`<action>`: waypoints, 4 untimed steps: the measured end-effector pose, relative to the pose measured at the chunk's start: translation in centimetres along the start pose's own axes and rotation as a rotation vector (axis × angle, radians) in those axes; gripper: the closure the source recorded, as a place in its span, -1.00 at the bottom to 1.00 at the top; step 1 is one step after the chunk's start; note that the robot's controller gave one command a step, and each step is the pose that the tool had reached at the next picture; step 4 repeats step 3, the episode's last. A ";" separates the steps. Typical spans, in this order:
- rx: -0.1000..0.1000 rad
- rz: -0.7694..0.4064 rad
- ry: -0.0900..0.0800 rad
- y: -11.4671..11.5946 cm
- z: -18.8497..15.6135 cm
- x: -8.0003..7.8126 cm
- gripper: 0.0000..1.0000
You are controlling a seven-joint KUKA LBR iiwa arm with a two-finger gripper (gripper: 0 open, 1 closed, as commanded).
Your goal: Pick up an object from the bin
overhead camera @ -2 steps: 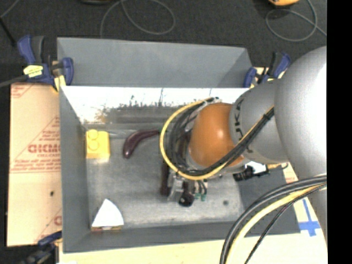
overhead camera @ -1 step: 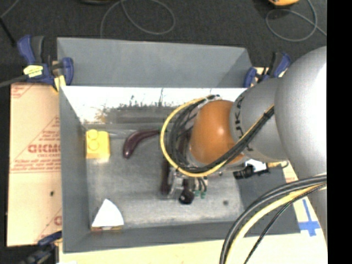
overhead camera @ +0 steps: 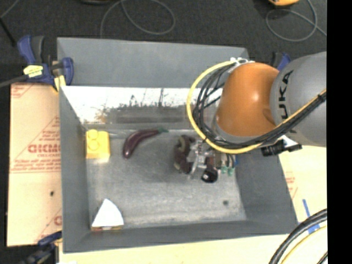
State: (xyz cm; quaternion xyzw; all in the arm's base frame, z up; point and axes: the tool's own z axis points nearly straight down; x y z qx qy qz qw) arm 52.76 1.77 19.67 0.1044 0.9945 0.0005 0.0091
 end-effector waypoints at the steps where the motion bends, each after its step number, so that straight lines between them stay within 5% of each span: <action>1: 0.001 -0.002 0.000 0.0 0.0 0.0 1.00; 4: 0.001 -0.003 0.000 0.0 0.0 0.0 1.00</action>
Offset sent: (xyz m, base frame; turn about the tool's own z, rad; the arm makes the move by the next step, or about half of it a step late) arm 0.0000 0.0000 0.0000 0.0000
